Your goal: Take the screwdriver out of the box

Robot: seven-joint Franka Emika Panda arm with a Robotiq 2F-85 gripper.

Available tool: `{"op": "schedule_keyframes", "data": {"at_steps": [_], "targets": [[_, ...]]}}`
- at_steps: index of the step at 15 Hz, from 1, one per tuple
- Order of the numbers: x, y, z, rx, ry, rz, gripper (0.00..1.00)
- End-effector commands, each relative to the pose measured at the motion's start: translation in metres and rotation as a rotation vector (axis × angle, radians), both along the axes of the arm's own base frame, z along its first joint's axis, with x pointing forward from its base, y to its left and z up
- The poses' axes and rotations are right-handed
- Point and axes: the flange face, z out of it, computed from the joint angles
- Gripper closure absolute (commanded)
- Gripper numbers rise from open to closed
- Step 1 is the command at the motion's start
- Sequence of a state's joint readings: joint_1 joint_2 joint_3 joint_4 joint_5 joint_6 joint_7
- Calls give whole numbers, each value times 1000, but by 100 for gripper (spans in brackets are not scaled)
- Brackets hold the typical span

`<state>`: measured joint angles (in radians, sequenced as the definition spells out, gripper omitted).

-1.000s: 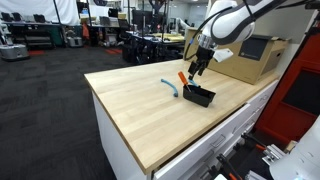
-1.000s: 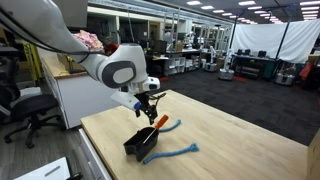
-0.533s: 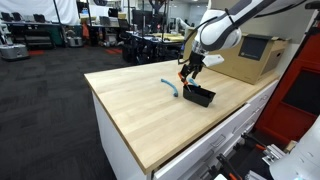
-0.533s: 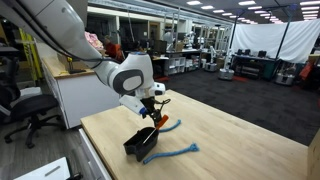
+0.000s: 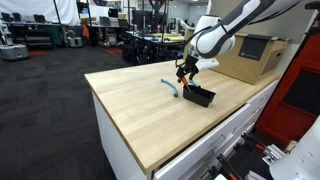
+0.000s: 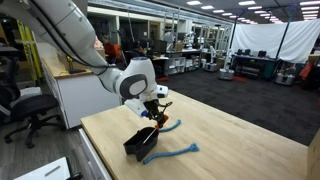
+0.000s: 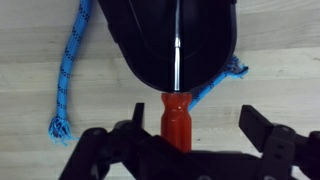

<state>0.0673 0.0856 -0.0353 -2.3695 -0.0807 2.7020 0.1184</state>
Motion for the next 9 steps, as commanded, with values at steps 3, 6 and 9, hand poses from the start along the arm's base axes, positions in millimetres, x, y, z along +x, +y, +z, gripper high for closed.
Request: {"op": "schedule_keyframes", "data": {"at_steps": [3, 6, 9], "targets": [[15, -5, -14, -33, -16, -52, 49], [17, -4, -19, -41, -11, -65, 69], [18, -2, -21, -46, -12, -66, 89]]}}
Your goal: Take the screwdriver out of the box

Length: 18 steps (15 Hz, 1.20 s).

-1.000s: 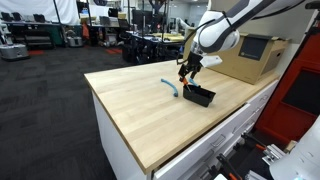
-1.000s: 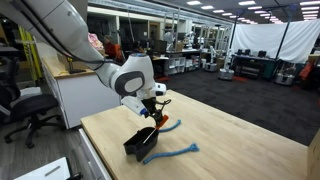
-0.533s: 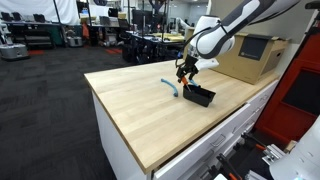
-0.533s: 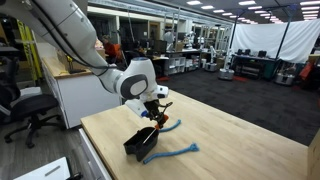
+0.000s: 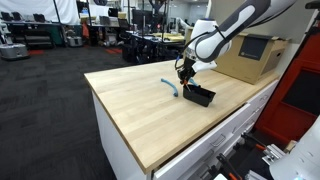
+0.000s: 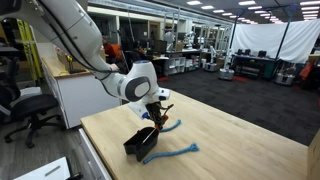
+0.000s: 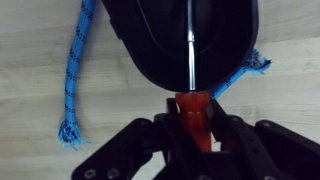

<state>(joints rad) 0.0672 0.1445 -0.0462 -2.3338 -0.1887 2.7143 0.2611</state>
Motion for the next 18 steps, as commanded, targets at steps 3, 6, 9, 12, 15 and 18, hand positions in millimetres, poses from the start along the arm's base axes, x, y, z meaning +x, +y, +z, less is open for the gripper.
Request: {"op": "schedule_keyframes", "data": {"at_steps": [3, 6, 9, 12, 15, 18], "targets": [[-2, 3, 5, 1, -31, -2, 92], [-10, 9, 21, -9, -53, -5, 92], [-15, 20, 38, -40, -90, -5, 92], [-17, 49, 57, -82, -109, 76, 92], [-19, 96, 59, -99, -81, 208, 92], [-25, 144, 50, -155, 8, 317, 92]]}}
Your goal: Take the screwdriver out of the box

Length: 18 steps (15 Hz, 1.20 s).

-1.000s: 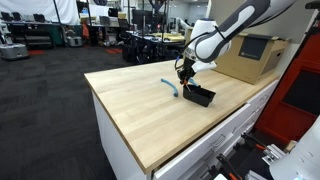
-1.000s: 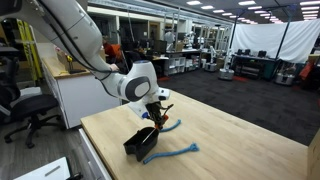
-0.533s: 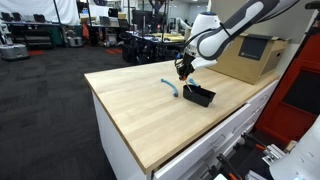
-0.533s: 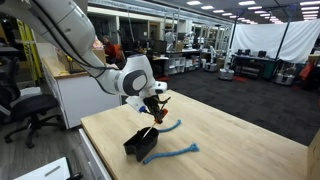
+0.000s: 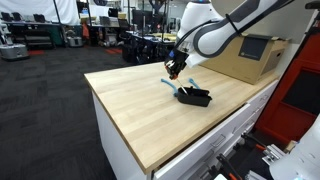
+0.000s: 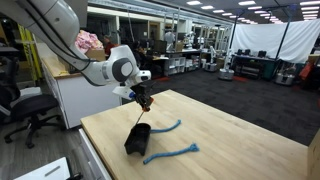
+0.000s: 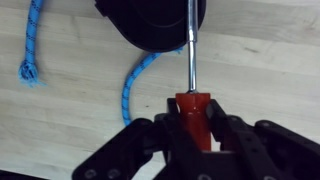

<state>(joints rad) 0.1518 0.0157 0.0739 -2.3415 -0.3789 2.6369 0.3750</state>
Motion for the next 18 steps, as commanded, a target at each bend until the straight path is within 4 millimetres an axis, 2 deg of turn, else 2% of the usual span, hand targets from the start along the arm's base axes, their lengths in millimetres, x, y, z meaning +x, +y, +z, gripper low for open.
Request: {"op": "schedule_keyframes", "data": {"at_steps": [1, 4, 9, 13, 18], "targets": [[-3, 47, -10, -123, 103, 100, 92], [-9, 76, -16, -274, 110, 135, 92], [-10, 96, -24, -474, 183, 141, 92], [2, 109, -41, -298, 332, 285, 92], [28, 98, -69, -98, 504, 397, 92]]}}
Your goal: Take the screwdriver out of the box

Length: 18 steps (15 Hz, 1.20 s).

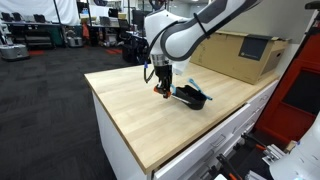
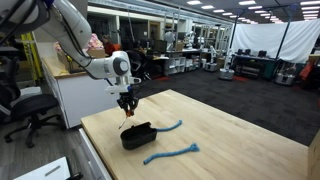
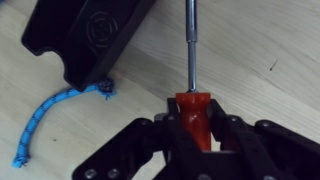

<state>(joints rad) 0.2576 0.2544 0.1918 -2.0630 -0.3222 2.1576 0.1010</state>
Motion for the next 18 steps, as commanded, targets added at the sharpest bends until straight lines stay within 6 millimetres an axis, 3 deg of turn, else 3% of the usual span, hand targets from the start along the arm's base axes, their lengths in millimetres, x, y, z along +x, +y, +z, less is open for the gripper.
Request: {"op": "schedule_keyframes", "data": {"at_steps": [1, 7, 8, 9, 15, 18], "targets": [[28, -11, -23, 134, 147, 29, 92], [45, -29, -56, 262, 304, -3, 92], [47, -30, -58, 260, 313, -12, 42], [47, -31, -59, 255, 317, -17, 41], [46, -30, -35, 241, 208, -20, 2], [48, -35, -17, 235, 129, -12, 0]]}}
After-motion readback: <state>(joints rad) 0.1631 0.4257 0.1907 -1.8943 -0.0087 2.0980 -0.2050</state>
